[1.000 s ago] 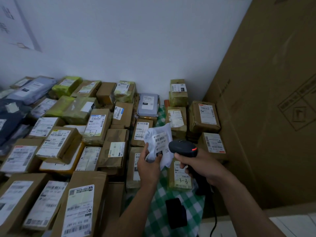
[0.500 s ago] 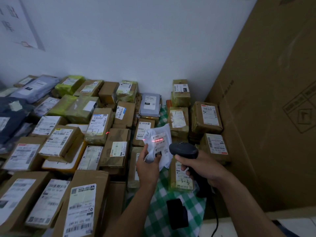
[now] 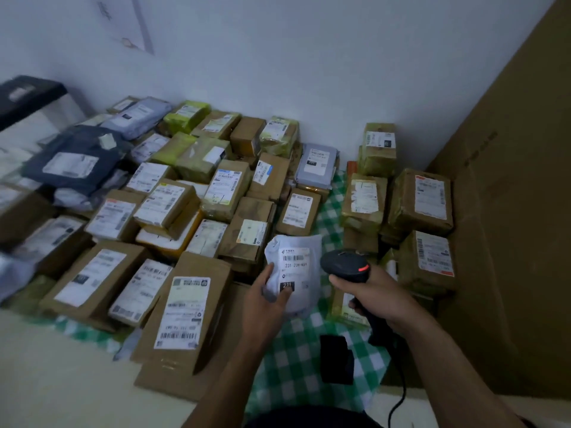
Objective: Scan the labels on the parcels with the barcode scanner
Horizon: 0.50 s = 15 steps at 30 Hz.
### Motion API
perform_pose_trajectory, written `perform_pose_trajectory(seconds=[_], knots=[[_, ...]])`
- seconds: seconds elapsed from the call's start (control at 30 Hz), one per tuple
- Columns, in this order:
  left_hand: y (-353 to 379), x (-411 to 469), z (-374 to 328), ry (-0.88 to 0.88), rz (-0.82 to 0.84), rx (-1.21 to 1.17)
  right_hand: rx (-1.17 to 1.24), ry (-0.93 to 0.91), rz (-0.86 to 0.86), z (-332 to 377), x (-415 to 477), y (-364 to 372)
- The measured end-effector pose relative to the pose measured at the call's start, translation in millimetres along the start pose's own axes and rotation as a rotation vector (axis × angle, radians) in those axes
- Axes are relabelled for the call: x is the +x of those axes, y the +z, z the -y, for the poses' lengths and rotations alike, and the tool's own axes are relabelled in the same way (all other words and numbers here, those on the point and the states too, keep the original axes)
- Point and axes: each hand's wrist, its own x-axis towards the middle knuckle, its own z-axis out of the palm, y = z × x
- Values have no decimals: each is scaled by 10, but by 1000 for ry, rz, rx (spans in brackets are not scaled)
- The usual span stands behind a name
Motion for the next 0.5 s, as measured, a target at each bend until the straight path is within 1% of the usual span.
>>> perform_pose_trajectory(seconds=[0.13, 0.27, 0.4, 0.5], knots=[[-186, -365, 237, -68, 47, 196, -115, -17, 33, -142, 55, 108], [-226, -714, 542, -153, 90, 299, -187, -24, 124, -260, 58, 185], [-89, -890, 804, -205, 153, 384, -250, -19, 193, -298, 22, 238], [6, -908, 942, -173, 154, 462, -282, -25, 201, -319, 28, 262]])
